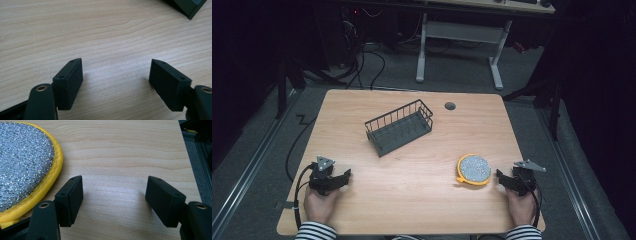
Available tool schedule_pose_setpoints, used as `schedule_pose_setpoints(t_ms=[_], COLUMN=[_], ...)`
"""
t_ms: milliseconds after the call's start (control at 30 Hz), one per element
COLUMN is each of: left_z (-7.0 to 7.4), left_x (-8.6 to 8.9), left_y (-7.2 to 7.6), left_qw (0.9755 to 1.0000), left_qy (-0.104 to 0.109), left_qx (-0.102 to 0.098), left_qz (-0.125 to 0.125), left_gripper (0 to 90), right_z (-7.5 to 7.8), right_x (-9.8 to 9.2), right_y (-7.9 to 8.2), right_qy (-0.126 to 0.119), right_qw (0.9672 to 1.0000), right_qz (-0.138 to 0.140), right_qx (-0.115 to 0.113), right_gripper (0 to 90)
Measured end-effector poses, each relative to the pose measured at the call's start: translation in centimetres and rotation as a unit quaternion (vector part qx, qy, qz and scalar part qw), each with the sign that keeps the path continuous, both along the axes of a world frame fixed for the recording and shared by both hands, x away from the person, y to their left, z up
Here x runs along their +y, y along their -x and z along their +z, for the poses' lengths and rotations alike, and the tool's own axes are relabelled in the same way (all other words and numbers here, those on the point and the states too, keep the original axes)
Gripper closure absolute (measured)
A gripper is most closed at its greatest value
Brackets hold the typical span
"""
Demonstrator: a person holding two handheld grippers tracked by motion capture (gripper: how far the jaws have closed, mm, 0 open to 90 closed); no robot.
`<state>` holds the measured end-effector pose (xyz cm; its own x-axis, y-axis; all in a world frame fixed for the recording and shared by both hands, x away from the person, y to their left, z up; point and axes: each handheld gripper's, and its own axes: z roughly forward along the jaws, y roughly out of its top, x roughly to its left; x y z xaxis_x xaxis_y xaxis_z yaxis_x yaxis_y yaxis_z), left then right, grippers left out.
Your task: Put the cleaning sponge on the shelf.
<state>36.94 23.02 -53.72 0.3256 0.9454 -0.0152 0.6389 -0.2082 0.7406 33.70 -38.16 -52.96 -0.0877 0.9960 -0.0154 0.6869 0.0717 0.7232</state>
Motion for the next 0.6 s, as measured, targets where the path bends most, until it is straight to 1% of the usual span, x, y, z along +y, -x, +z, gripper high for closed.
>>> schedule_pose_setpoints(t_ms=[333, 467, 600], left_z=[0.00, 0.00, -0.02], left_x=[-0.01, 0.02, -0.08], left_y=[-0.03, -0.05, -0.06], left_qw=[1.0000, 1.0000, 1.0000], left_qy=[0.000, 0.002, 0.001], left_qx=[0.001, 0.003, 0.002], left_qz=[-0.003, -0.008, -0.008], left_gripper=[26.3, 24.5, 23.8], right_z=[-0.02, 0.01, 0.02], right_x=[0.01, 0.04, 0.08], right_y=[0.00, 0.03, 0.04], right_qy=[0.003, 0.002, 0.000], right_qw=[1.0000, 1.0000, 1.0000], right_qz=[0.008, 0.009, 0.008], right_qx=[-0.002, 0.001, 0.001], right_gripper=[30.6, 30.6, 30.6])
